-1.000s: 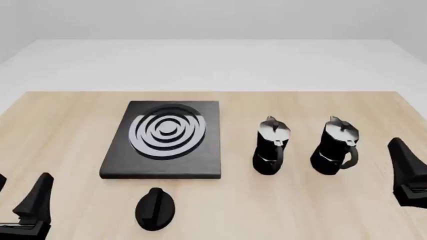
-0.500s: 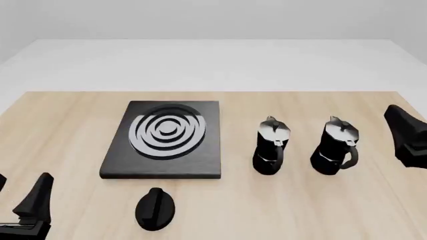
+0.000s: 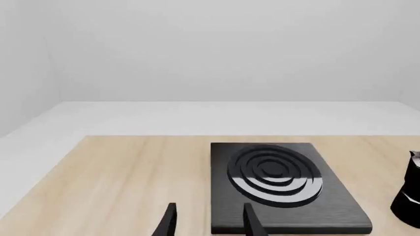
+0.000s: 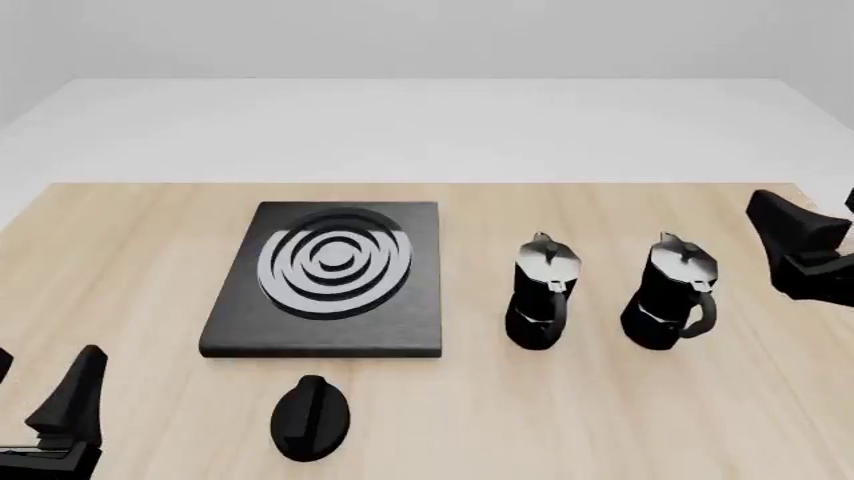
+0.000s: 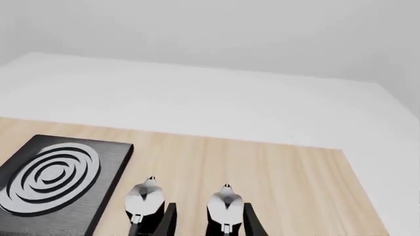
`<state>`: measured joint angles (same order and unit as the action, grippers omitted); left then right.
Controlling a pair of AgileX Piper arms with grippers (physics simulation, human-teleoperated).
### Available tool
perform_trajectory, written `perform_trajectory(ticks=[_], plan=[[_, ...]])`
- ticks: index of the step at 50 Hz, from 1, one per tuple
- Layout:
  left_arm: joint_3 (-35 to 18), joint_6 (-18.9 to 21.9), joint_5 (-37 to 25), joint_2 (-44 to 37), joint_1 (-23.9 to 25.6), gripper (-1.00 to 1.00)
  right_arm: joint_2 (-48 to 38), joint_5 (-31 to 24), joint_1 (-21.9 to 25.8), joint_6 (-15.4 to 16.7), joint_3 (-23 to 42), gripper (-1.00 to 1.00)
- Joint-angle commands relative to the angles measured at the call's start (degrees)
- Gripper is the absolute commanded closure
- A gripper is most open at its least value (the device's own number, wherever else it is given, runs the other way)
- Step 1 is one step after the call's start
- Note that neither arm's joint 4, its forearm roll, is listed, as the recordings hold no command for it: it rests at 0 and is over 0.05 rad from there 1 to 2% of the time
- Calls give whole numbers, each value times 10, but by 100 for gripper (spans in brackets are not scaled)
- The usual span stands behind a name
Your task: Put the right moka pot on the stove.
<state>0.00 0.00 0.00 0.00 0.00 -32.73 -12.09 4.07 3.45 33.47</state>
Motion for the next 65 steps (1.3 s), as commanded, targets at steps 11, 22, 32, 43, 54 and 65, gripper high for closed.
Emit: perform_trajectory(ticks=[11,22,32,43,54,65], plan=[[0,0,0,0,0,-100,-31,45,-10,-9,-40,-100],[0,0,0,0,0,-100,-30,69,-25,-20,-59,-100],[0,0,0,0,0,-100,-42,97,-32,-27,-83,-100],[0,0,0,0,0,-100,-62,138,-41,-35,-117,-100],[0,0,0,0,0,-100,-78,168,-48,-44,-139,-100],[0,0,0,0,0,-100,-100,208,-56,-51,-163,-100]])
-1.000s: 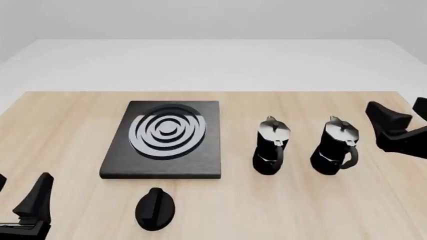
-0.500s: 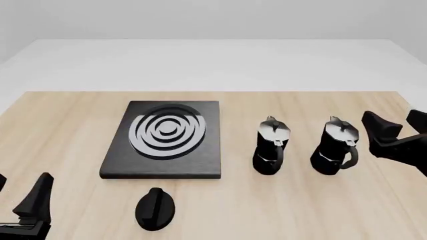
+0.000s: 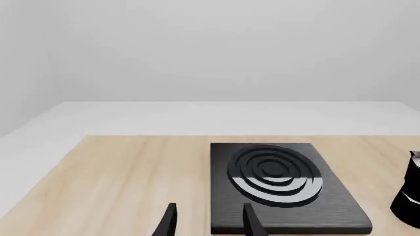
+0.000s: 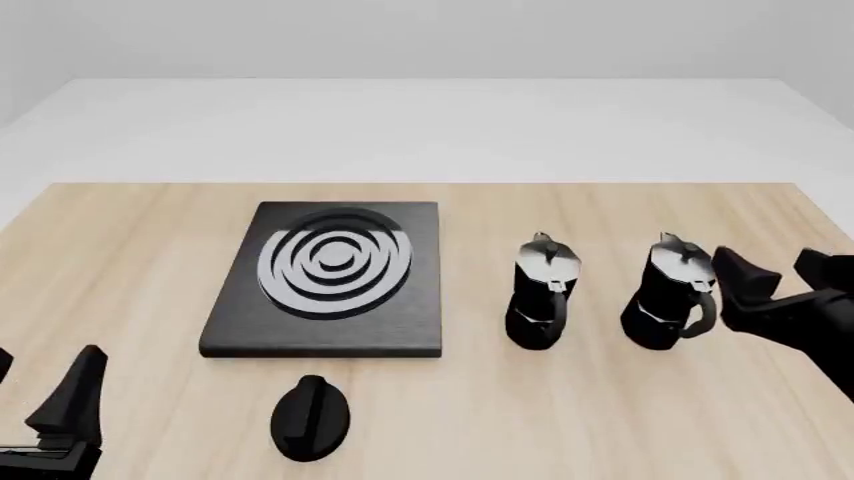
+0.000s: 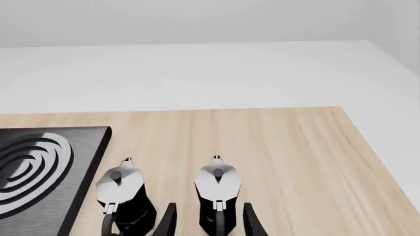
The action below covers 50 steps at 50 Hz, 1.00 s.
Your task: Put the right moka pot on the stove.
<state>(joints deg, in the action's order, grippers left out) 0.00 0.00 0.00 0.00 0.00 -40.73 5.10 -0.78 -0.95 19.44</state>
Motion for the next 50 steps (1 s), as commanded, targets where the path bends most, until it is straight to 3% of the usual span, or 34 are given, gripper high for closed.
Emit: perform_trajectory(ticks=[1,29,50], plan=[[0,0,0,0,0,-100,-24,40,-8,-8,-24,-100],[0,0,0,0,0,-100,-126,143,-21,-4,-44,-100],[0,0,0,0,0,-100,-245,257,-24,-10,-63,-100]])
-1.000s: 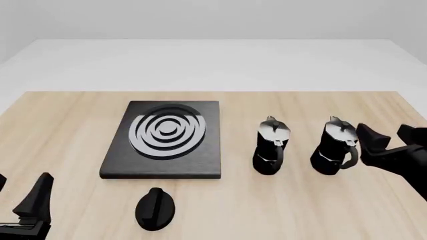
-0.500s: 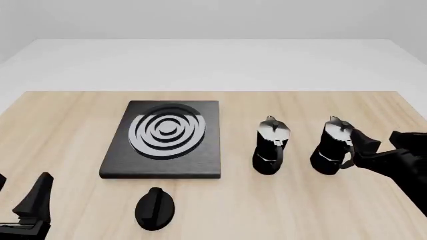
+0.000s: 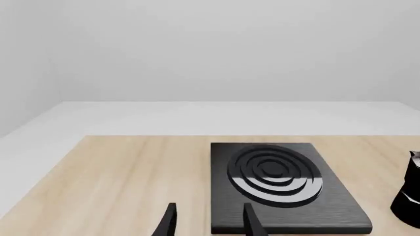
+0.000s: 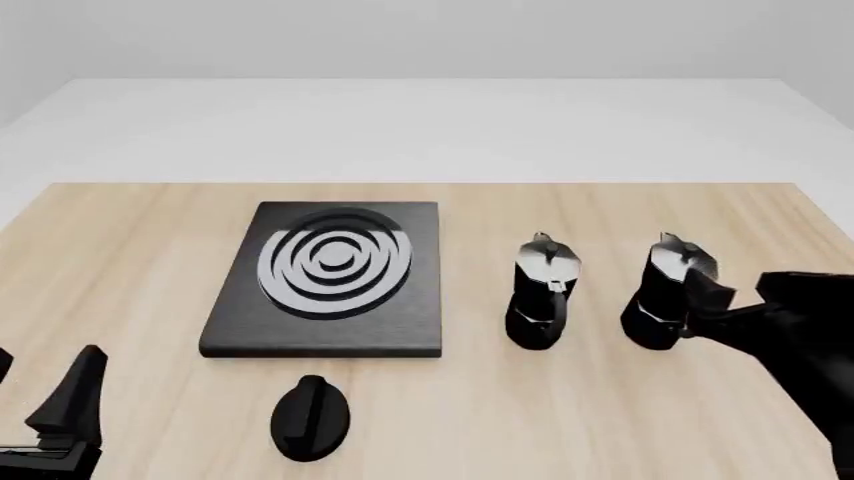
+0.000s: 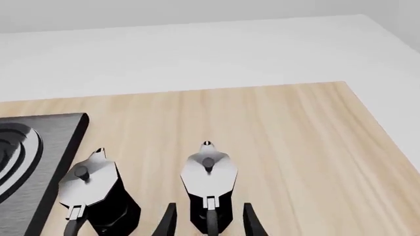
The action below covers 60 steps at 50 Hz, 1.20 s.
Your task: Put the right moka pot on the stove.
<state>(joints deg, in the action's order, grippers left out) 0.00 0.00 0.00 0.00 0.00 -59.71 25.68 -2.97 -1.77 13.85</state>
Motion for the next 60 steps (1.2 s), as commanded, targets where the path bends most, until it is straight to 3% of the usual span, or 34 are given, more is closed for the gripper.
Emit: perform_trajectory(ticks=[1,60], plan=[[0,0,0,0,0,-100,-66,59,-3,-1,-7,-100],[0,0,0,0,0,-100,-317,243,-1,-8,3,-100]])
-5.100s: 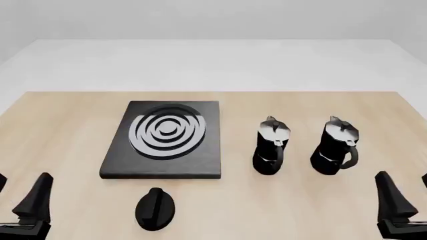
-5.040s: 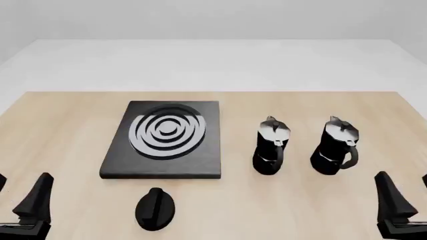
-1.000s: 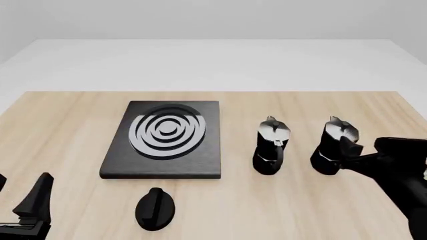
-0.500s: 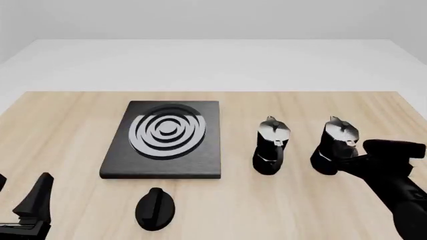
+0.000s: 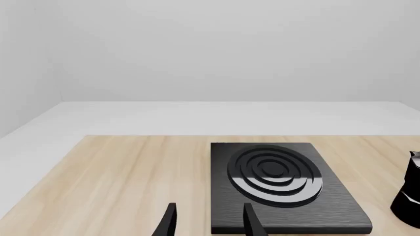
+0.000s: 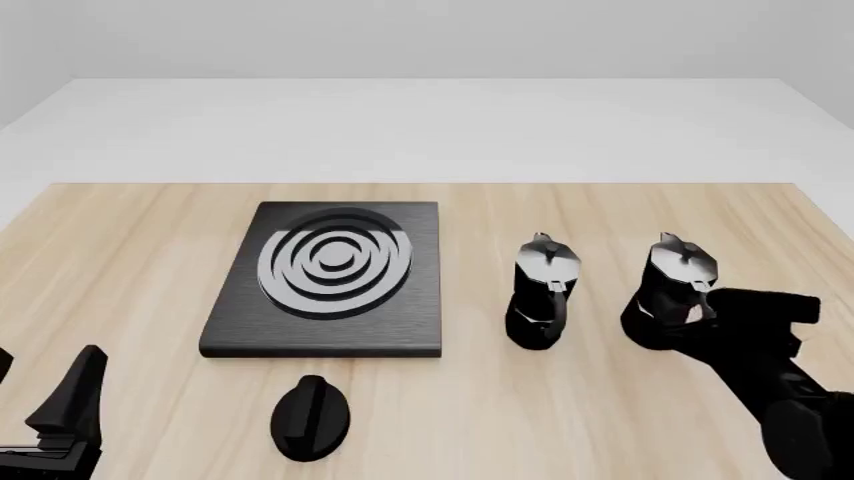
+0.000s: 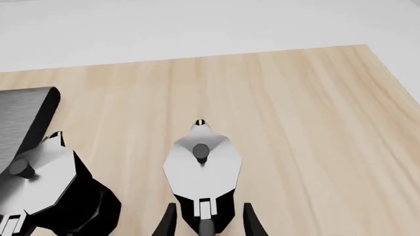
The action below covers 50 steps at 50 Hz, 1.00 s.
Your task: Put the right moka pot on the stove.
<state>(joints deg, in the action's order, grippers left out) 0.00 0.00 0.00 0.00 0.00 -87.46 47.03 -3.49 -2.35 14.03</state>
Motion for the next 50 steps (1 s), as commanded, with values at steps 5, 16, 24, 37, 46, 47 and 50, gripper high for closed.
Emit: perform_trajectory(ticks=[5,16,24,37,46,47,50], plan=[[0,0,0,0,0,-100,-45,37,6,-5,-2,100],[0,0,0,0,0,-100,-57,55,18,-10,-10,100],[0,0,0,0,0,-100,1,15,21,-5,-16,100],[0,0,0,0,0,-100,233,-181,26,17,8,100],[0,0,0,0,0,-100,373,-326,38,32,56,100],[0,0,0,0,0,-100,390,-344,38,35,63,100],[0,0,0,0,0,-100,411,-369,41,37,74,100]])
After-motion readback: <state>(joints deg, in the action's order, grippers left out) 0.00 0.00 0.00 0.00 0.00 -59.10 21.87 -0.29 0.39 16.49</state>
